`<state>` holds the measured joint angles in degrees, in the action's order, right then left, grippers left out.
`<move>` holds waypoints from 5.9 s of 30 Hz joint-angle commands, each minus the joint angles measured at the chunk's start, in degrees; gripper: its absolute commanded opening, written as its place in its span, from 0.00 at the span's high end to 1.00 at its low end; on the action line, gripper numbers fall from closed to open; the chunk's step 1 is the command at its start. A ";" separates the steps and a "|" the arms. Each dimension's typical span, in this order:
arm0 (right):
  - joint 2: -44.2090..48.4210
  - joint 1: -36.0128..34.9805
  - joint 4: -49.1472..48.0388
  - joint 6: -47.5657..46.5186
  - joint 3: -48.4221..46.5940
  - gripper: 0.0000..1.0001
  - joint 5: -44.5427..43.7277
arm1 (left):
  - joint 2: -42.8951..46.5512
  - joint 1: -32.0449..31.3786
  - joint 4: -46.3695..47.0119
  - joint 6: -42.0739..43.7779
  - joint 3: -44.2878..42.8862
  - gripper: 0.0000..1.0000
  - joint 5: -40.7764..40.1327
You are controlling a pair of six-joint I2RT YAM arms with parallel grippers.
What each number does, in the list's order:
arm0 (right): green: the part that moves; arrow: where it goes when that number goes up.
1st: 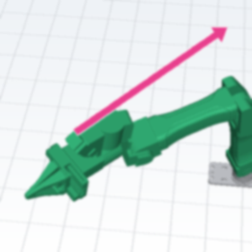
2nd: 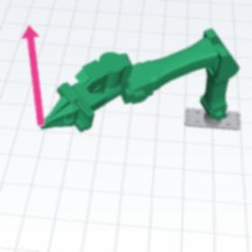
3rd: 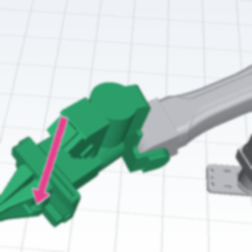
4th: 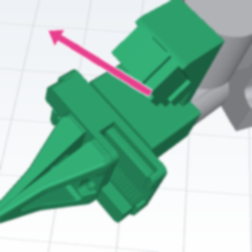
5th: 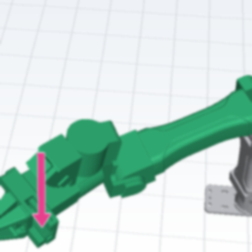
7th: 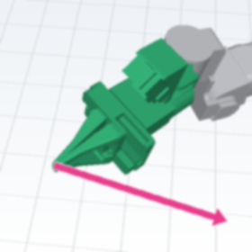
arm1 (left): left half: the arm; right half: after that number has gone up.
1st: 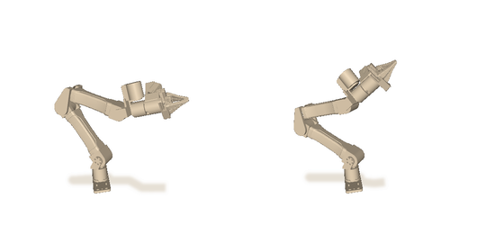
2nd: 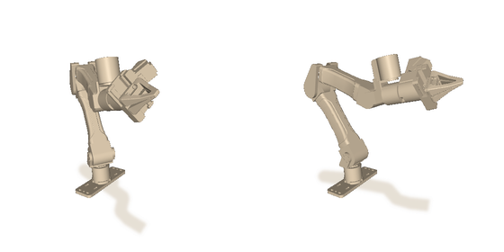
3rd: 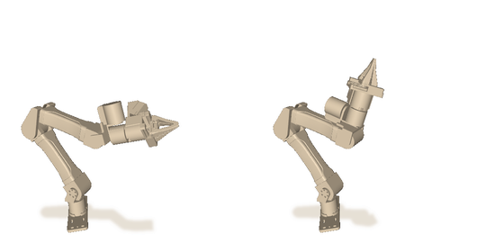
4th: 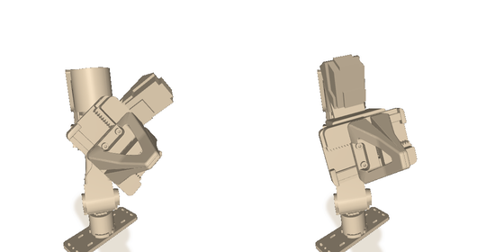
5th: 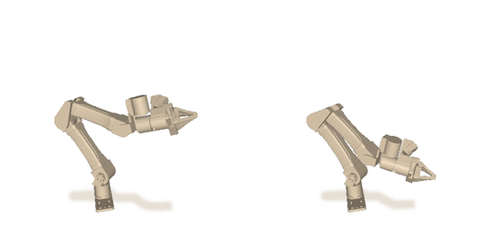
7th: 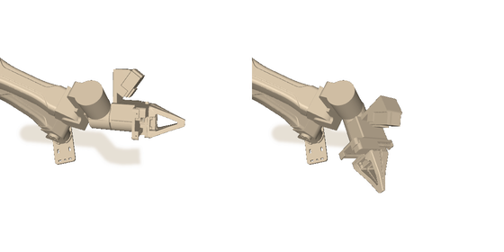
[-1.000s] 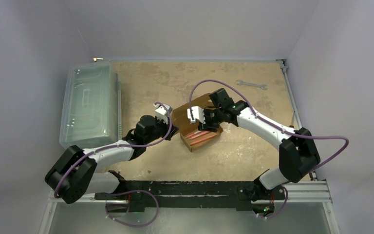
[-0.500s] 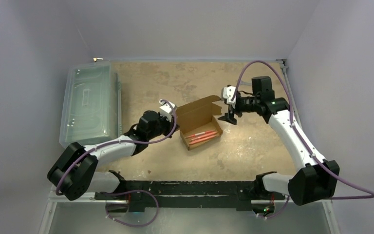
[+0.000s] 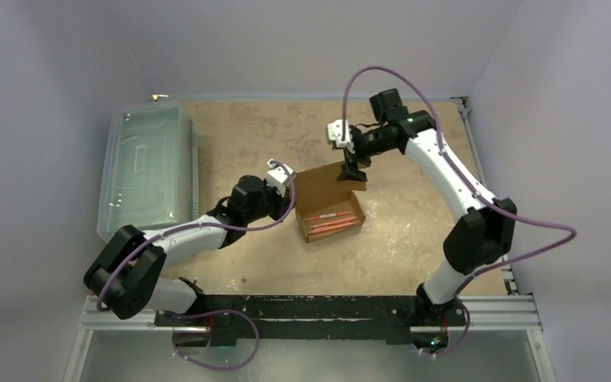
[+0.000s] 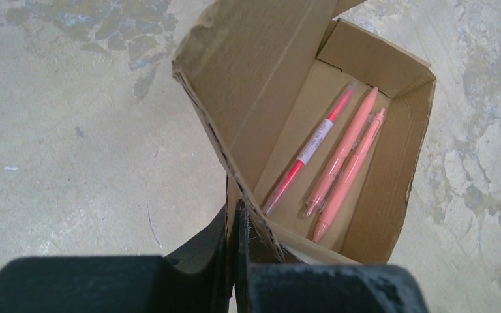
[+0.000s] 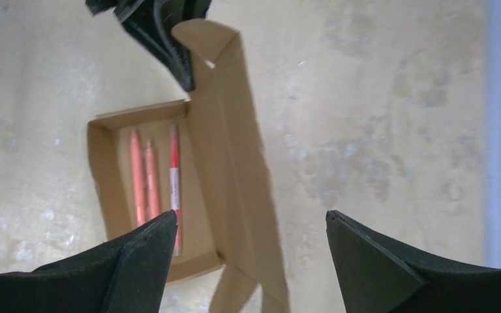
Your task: Fold the paper box
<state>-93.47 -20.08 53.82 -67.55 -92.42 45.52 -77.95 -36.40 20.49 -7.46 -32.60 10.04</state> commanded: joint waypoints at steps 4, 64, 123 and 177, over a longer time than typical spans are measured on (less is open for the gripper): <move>-3.56 -3.30 5.34 -0.47 -4.73 0.17 -5.19 | -1.21 -1.13 -0.92 3.16 -3.73 1.00 0.01; -8.70 -3.54 17.84 -7.69 -6.96 1.00 -0.84 | 11.97 -2.28 8.13 -21.41 9.24 0.78 -13.99; -9.72 -4.00 24.16 -15.53 -3.49 1.00 0.45 | 4.68 -2.27 18.69 -26.63 12.93 0.80 -1.80; -11.27 -4.71 24.27 -13.57 -5.66 1.00 1.15 | 3.55 -6.17 29.30 -9.16 7.69 0.66 2.87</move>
<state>-104.64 -24.38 76.79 -81.38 -96.14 44.75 -73.82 -42.15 49.84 -18.63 -22.63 12.21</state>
